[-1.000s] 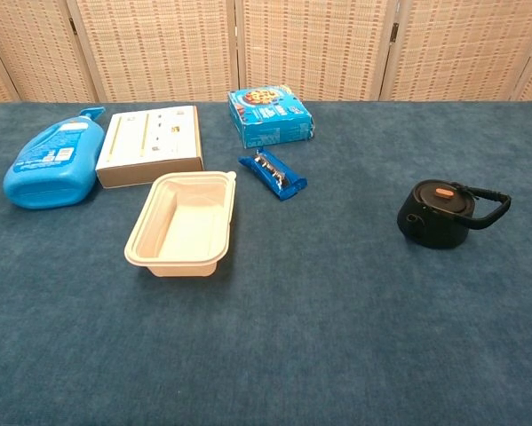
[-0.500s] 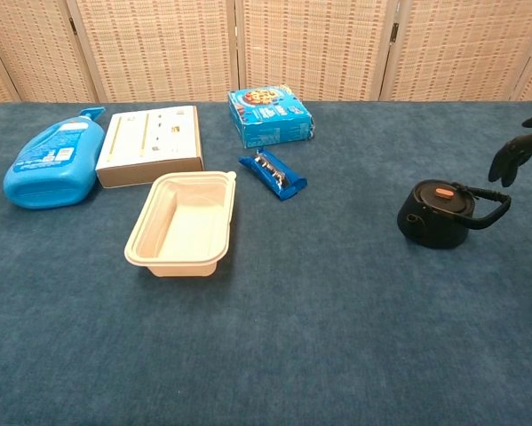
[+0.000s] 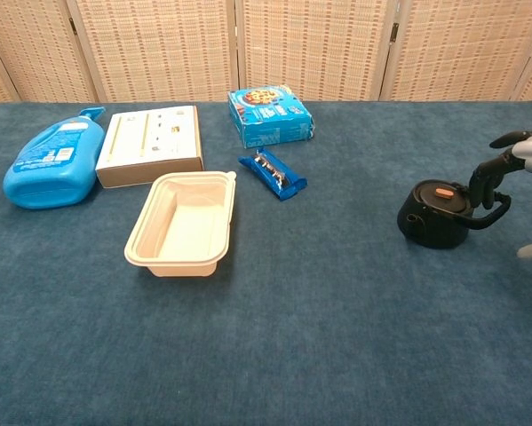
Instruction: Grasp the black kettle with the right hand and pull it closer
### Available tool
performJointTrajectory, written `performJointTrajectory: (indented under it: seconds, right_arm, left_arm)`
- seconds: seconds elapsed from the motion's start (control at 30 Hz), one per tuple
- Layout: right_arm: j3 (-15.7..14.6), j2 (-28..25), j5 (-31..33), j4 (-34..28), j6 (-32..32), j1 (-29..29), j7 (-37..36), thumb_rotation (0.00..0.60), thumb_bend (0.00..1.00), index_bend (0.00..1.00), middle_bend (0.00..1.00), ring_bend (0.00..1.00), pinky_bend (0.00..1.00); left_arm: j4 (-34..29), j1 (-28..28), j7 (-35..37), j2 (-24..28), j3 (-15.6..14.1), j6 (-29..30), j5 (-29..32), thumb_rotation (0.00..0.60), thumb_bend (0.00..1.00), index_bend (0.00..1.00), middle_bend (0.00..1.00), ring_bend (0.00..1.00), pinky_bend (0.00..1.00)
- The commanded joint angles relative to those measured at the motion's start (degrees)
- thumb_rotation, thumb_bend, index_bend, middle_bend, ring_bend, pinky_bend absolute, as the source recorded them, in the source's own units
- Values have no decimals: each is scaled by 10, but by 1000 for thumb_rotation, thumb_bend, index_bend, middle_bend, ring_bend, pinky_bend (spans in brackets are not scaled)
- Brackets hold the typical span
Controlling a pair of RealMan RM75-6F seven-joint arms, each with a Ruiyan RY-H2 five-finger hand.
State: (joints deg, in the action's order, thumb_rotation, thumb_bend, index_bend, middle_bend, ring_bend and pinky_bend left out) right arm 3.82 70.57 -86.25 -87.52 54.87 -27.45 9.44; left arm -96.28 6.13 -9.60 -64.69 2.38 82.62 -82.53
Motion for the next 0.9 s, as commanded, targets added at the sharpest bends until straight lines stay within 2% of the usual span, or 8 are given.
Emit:
performJointTrajectory:
  seconds: [0.03,0.9]
  right_arm:
    - [-2,3,5,4,-4,-3,1,600,0,405,420,312,64]
    - [-17,19,32,15,-26,-30,11,600,0,429,444,337,63]
  left_arm:
    - [0,0,-1,0,-1,-1,1,600,111,155,172,221,174]
    - [4,-1,3,-1,0,-4,10,600,111,156,172,221,174]
